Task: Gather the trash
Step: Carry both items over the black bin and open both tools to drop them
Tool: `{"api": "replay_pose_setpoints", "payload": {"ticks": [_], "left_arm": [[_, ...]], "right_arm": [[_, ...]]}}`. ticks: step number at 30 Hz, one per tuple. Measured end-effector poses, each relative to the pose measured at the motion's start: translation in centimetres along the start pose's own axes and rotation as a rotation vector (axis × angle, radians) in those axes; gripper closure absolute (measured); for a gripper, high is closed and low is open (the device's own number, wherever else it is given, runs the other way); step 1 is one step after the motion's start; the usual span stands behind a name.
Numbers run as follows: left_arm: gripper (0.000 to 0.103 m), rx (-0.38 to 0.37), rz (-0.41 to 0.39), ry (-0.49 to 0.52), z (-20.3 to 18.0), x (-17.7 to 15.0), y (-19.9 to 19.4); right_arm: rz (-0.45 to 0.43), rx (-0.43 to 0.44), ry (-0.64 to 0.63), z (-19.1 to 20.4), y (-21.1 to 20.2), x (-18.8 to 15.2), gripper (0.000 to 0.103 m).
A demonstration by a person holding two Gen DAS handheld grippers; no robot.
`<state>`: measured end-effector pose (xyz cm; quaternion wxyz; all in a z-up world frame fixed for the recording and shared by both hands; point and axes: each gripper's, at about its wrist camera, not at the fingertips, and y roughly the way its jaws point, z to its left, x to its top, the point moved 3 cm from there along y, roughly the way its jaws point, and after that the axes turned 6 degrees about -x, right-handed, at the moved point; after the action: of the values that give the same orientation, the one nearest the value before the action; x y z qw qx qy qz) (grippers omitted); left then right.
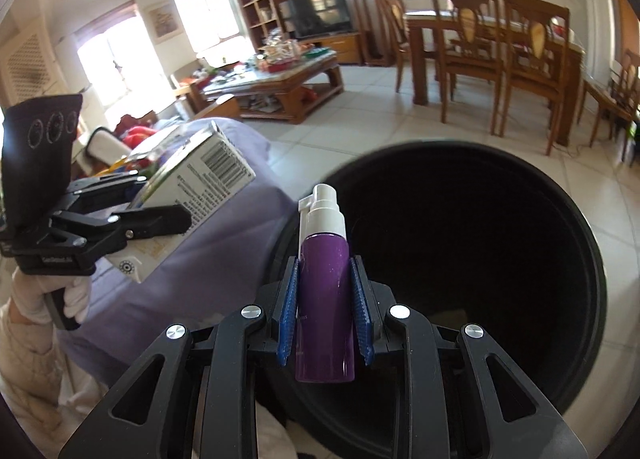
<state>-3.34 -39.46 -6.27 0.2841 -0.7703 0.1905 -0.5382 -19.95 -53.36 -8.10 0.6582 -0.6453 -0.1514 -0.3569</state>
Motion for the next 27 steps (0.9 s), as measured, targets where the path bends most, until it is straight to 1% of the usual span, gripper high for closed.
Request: {"api": "replay_pose_setpoints", "payload": {"ticks": [5,7,13,19,24,27], "left_arm": [[0.053,-0.044,0.038,0.04,-2.2,1.0,3.2],[0.053,-0.057,0.056,0.057,-3.0,1.4,4.8],[0.053,-0.062,0.11,0.073,-4.0,1.6,8.2],[0.053,-0.048,0.151,0.07,-3.9,0.7,10.0],[0.053,-0.027,0.167,0.079,-3.8,0.3,10.2],[0.053,-0.026,0.169,0.078,-4.0,0.3,10.4]], "right_arm": [[0.018,-0.055,0.037,-3.8,-0.6,-2.3,0.077],[0.022,-0.073,0.046,-4.7,-0.8,-2.8,0.077],[0.047,-0.115,0.062,-7.1,-0.7,-4.4,0.077],[0.065,-0.134,0.055,-7.4,-0.6,-5.2,0.077],[0.07,-0.137,0.042,-7.2,-0.4,-5.5,0.077],[0.074,-0.134,0.038,-7.0,-0.1,-5.2,0.077]]}}
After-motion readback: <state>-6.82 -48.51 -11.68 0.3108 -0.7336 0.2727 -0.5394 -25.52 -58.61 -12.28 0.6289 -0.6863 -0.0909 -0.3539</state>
